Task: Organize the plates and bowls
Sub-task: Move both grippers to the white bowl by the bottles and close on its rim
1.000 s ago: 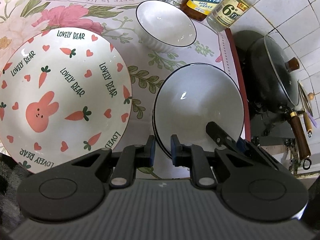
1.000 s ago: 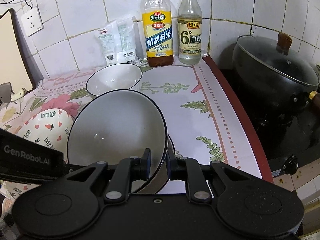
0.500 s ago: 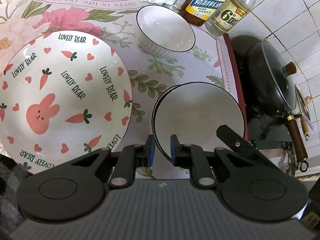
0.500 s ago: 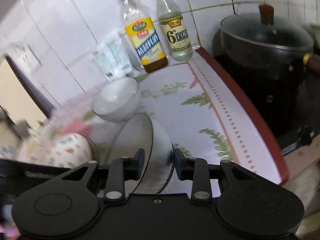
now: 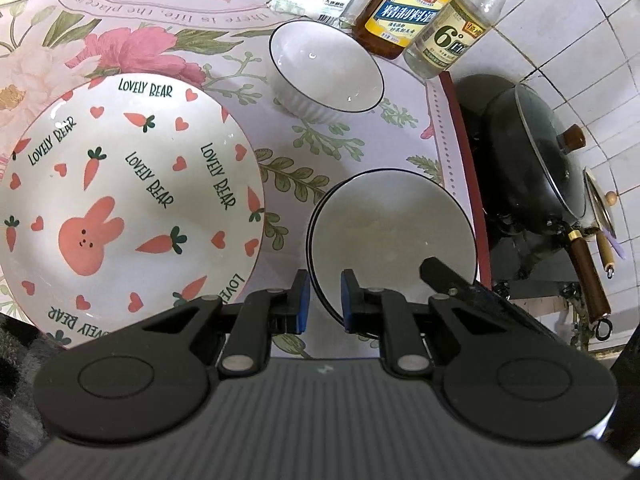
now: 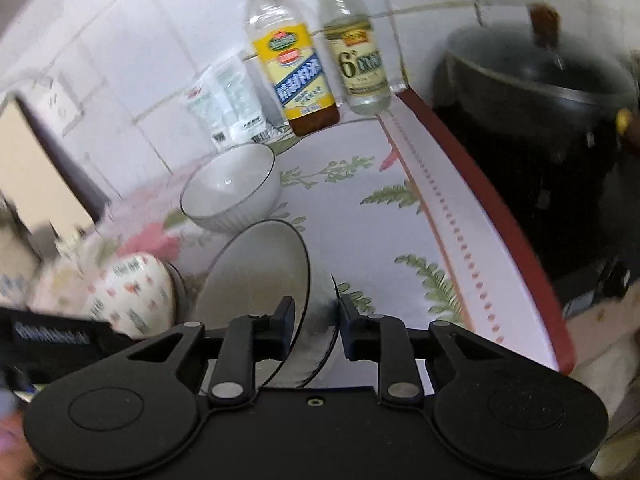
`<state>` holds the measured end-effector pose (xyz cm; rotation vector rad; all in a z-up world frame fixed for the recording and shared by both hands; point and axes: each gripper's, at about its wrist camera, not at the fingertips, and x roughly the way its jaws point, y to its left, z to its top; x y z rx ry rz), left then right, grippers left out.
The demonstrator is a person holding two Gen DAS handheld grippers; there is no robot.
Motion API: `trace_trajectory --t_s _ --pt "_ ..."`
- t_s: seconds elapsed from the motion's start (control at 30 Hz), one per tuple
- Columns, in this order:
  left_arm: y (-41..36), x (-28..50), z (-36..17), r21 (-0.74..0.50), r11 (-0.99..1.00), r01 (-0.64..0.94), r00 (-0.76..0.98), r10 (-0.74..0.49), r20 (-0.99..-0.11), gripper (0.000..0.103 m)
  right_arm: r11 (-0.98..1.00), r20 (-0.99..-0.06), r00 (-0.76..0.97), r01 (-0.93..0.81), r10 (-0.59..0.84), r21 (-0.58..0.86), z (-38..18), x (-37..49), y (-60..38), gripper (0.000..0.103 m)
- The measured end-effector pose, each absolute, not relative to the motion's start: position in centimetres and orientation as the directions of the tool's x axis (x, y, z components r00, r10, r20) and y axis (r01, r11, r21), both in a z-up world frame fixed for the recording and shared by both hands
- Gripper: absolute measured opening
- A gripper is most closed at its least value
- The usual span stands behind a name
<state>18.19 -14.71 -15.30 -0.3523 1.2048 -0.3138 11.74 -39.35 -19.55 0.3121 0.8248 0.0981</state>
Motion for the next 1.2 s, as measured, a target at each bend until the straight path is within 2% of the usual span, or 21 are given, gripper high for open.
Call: trace_trajectory --t_s 0.1,0.17,0.5,0.63,0.67,0.73,0.8,0.93,1.2 --pt "-14.3 18.1 -14.5 -0.421 0.905 0.068 0.348 -0.417 -0.840 0.014 0.973 -0.713 0.680 -0.001 0.171 0.232 -19.0 11.6 -38.4 0.035" --pt "-13.9 18.3 -13.8 -0.420 0.904 0.081 0.369 -0.418 -0.830 0.015 0.971 -0.695 0.696 -0.009 0.178 0.239 -18.3 11.2 -38.6 0.039" --pt "-11.3 20.3 -9.6 -0.397 0.905 0.155 0.485 -0.420 -0.767 0.017 0.903 -0.601 0.727 -0.060 0.331 0.425 -13.5 12.1 -39.8 0.040" --pt "-11.0 21.9 -9.1 -0.377 0.910 0.173 0.517 -0.410 -0.752 0.020 0.857 -0.571 0.722 -0.057 0.390 0.513 -12.4 14.5 -39.8 0.047" --pt "-11.1 22.4 -9.3 -0.366 0.915 0.173 0.524 -0.400 -0.752 0.022 0.853 -0.573 0.720 -0.050 0.391 0.519 -12.3 15.3 -39.6 0.050" --pt "-11.1 23.4 -9.8 -0.345 0.926 0.156 0.537 -0.372 -0.757 0.035 0.845 -0.582 0.712 -0.030 0.393 0.535 -12.6 17.0 -39.2 0.055" --pt "-11.2 24.6 -10.6 -0.337 0.930 0.143 0.546 -0.358 -0.757 0.040 0.821 -0.595 0.700 0.022 0.395 0.571 -13.4 19.0 -39.1 0.059" --pt "-11.8 27.1 -12.8 -0.286 0.951 0.114 0.542 -0.301 -0.785 0.041 0.757 -0.623 0.660 0.124 0.420 0.642 -15.9 22.9 -39.1 0.059" --pt "-13.5 31.3 -16.3 -0.241 0.965 0.105 0.502 -0.261 -0.825 0.043 0.729 -0.712 0.591 0.283 0.379 0.623 -19.8 28.0 -38.8 0.059"
